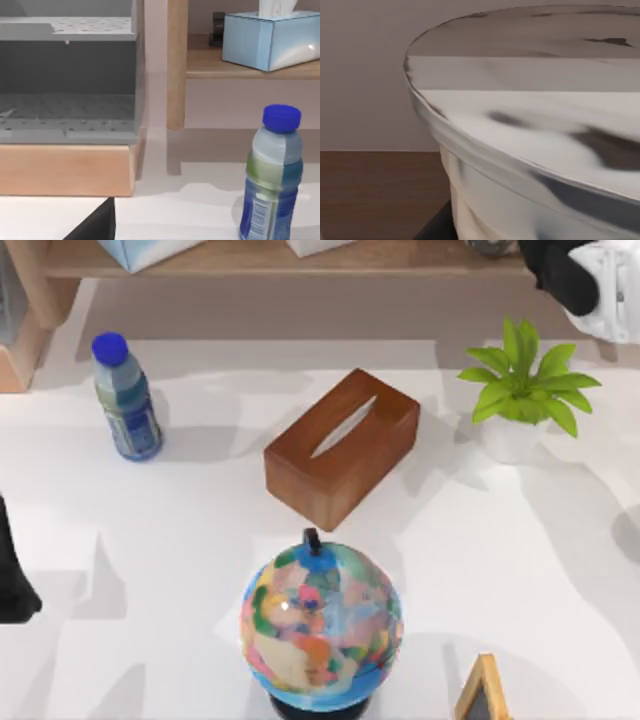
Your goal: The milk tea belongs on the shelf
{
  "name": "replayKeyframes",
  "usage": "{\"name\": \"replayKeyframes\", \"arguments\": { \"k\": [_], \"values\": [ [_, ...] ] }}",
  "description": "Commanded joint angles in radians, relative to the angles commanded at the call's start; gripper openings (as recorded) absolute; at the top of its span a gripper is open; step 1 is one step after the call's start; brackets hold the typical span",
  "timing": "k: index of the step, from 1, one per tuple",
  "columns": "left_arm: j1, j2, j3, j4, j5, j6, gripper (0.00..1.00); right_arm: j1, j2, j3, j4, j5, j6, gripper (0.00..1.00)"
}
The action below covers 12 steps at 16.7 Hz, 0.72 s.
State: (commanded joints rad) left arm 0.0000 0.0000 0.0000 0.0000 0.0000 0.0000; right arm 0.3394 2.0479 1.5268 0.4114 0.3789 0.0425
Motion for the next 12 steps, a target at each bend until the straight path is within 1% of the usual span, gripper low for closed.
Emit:
{"name": "replayKeyframes", "arguments": {
  "k": [1, 12],
  "values": [
    [0.000, 0.000, 0.000, 0.000, 0.000, 0.000, 1.00, 0.000, 0.000, 0.000, 0.000, 0.000, 0.000, 0.00],
    [0.000, 0.000, 0.000, 0.000, 0.000, 0.000, 1.00, 0.000, 0.000, 0.000, 0.000, 0.000, 0.000, 0.83]
  ]
}}
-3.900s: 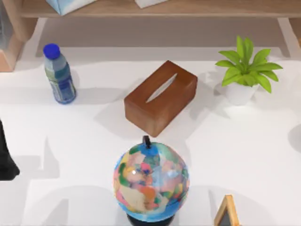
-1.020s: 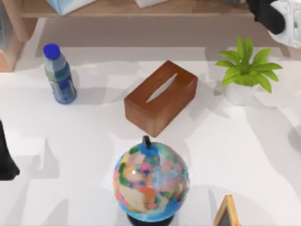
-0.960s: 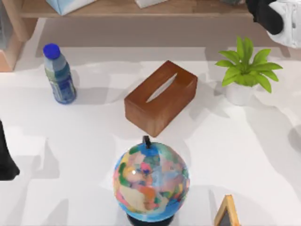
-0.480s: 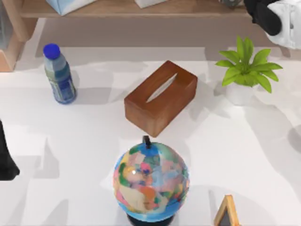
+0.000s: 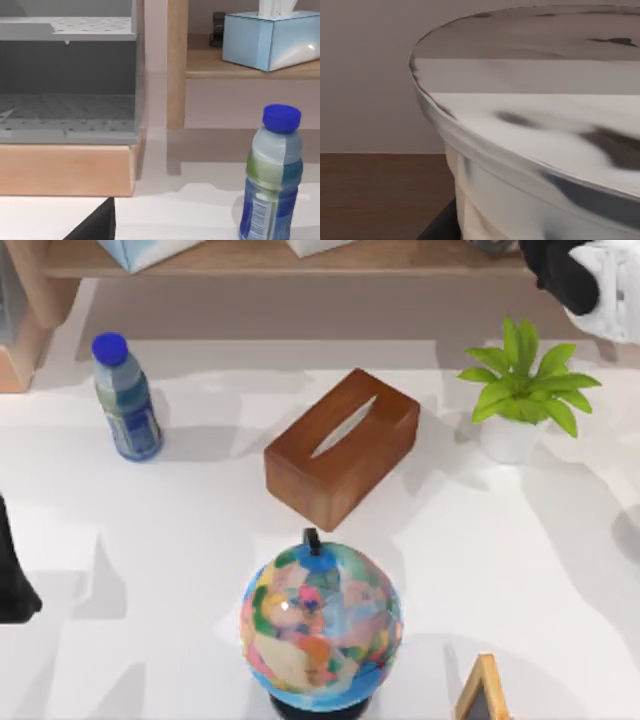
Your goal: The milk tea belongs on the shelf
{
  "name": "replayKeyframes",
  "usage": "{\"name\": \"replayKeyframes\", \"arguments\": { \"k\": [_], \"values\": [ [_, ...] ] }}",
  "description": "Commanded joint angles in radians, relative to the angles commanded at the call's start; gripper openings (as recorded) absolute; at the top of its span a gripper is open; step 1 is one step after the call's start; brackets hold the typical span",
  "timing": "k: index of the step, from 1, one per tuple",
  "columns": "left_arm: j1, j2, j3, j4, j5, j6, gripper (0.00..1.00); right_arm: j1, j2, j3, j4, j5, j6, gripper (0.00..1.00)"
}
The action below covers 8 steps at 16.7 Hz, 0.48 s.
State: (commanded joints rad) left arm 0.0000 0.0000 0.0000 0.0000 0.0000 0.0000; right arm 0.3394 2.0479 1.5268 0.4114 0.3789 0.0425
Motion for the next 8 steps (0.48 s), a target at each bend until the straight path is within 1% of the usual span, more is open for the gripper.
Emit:
{"name": "replayKeyframes", "arguments": {
  "k": [2, 3, 8],
  "values": [
    [0.000, 0.000, 0.000, 0.000, 0.000, 0.000, 1.00, 0.000, 0.000, 0.000, 0.000, 0.000, 0.000, 0.98],
    [0.000, 0.000, 0.000, 0.000, 0.000, 0.000, 1.00, 0.000, 0.000, 0.000, 0.000, 0.000, 0.000, 1.00],
    [0.000, 0.000, 0.000, 0.000, 0.000, 0.000, 1.00, 0.000, 0.000, 0.000, 0.000, 0.000, 0.000, 1.00]
  ]
}}
